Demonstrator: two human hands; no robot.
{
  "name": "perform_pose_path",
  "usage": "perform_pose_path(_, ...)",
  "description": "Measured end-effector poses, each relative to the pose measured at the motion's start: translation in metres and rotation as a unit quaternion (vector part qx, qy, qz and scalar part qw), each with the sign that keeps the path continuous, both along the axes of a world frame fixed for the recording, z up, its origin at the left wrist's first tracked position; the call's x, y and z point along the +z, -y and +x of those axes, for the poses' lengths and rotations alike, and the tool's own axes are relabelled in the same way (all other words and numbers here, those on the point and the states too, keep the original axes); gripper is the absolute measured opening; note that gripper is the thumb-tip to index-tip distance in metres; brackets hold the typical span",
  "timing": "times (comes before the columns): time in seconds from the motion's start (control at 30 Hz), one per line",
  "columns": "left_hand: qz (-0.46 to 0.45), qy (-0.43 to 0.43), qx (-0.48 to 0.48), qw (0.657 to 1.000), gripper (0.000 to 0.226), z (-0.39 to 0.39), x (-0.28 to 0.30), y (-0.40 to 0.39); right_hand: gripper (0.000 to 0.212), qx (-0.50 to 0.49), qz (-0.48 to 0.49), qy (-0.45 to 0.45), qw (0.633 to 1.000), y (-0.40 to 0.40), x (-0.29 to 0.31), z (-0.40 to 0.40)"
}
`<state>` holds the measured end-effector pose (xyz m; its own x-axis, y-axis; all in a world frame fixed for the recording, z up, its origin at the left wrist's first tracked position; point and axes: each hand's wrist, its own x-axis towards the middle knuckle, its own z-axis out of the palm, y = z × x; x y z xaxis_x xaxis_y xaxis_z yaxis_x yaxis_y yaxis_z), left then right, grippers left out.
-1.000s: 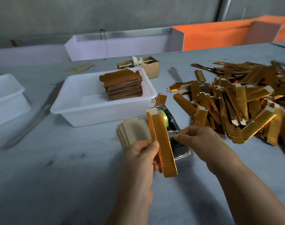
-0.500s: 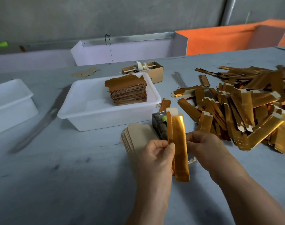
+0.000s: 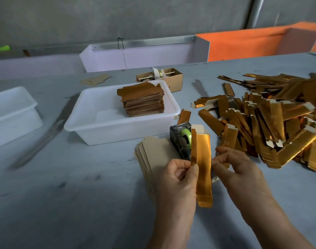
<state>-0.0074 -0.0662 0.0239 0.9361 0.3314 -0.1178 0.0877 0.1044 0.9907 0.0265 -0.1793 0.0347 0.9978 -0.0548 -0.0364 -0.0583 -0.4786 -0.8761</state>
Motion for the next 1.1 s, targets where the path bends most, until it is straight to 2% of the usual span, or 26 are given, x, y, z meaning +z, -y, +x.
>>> perform_pose_path(0.4, 0.085, 0.016, -0.072, 0.994, 0.011, 0.009, -0.009, -0.010, 0.016, -0.009, -0.074, 0.032, 0.997, -0.001, -0.010, -0.002)
perform_pose_path(0.63, 0.125, 0.051, -0.053, 0.989, 0.013, 0.007, -0.011, -0.009, 0.016, -0.012, -0.030, 0.024, 0.999, 0.000, -0.017, -0.006)
perform_pose_path(1.1, 0.146, 0.032, -0.102, 0.984, 0.003, 0.009, -0.007, -0.012, 0.019, -0.018, 0.005, 0.023, 1.000, 0.003, -0.020, -0.006)
